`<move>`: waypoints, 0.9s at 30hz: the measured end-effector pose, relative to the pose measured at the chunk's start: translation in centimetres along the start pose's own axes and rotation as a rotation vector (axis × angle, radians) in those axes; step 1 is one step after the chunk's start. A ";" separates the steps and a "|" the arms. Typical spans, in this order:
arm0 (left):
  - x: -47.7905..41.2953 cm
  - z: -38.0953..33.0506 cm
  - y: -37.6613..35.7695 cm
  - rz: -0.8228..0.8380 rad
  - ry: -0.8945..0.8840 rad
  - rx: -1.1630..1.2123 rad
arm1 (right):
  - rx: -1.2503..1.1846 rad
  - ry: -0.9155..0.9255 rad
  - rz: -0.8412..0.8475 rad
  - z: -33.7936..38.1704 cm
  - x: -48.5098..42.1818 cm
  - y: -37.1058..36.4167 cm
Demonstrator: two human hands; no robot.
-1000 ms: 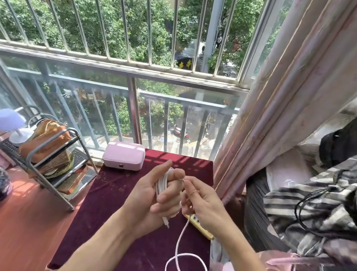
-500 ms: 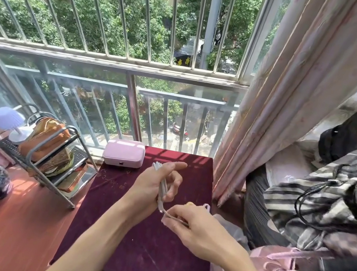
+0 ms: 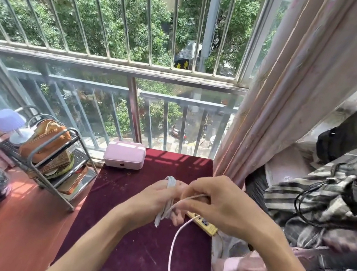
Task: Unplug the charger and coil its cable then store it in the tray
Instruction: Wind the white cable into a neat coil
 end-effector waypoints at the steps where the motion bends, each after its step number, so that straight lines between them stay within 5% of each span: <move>1: 0.1 0.1 -0.3 0.035 0.016 -0.002 | -0.008 0.002 -0.018 -0.1 -0.2 0.2; 8: 0.4 1.1 -2.4 0.211 0.176 0.335 | -0.221 -0.013 -0.087 -1.5 -1.4 0.8; 27: 2.2 -2.0 -5.1 0.283 0.050 0.566 | -0.724 0.050 -0.214 -2.9 -2.1 -1.2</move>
Point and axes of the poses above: each hand's wrist, its own x-axis away from the middle knuckle, its own y-axis out of the back of the hand, z = x × y, the point moved 6 cm from there along -x, towards the middle knuckle, and after that the axes turned 11 degrees about x, right-handed, at the moved point
